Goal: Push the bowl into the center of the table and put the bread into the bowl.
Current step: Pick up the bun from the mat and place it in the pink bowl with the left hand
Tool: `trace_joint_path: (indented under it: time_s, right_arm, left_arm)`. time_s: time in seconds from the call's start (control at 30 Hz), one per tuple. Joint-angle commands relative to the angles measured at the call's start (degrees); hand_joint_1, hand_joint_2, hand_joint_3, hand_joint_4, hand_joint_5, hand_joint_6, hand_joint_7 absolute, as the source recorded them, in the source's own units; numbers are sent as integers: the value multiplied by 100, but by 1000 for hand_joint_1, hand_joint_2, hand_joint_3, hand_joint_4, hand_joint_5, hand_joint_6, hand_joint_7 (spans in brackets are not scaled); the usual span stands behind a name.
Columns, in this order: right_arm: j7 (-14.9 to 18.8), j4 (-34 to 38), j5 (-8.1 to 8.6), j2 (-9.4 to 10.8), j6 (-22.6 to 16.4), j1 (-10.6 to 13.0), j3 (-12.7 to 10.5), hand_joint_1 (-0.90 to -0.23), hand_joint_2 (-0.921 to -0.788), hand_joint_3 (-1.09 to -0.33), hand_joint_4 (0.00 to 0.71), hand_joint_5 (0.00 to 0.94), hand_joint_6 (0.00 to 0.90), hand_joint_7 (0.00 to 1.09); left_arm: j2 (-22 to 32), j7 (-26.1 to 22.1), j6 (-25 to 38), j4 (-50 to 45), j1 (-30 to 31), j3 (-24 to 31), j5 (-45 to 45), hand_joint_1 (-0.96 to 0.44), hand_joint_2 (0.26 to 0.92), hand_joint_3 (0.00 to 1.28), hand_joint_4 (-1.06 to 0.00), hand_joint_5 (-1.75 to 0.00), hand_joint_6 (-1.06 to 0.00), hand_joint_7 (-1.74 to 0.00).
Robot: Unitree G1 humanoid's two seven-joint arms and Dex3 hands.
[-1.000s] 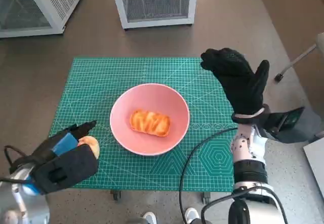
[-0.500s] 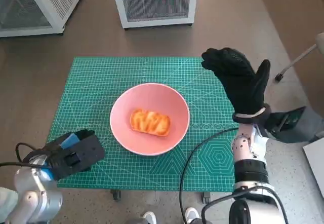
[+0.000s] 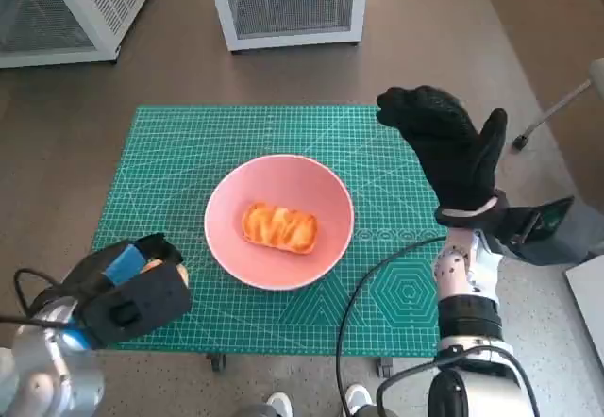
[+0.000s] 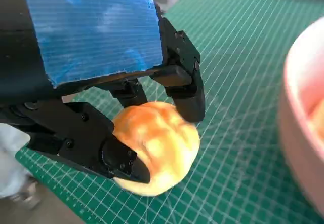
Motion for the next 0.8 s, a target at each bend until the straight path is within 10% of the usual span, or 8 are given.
trace_joint_path:
  time_s: [0.03,0.47,0.8]
  right_arm:
    - [27,-1,14,5,42,152,16,-438,-921,-405,403,1,598,2]
    - [-4,6,-5,20,24,184,46,-438,-921,-404,403,0,598,2]
    - [-71,-99,-12,67,94,304,94,-432,-921,-403,410,3,605,5]
  left_arm:
    - [62,-144,66,-757,-27,349,16,2,918,61,-679,-1107,-663,-1198]
    - [81,-375,260,-1511,-364,527,232,2,913,42,-746,-1105,-656,-1138]
    - [-98,-723,17,-1483,-2121,-549,663,2,905,24,-802,-1075,-679,-1082]
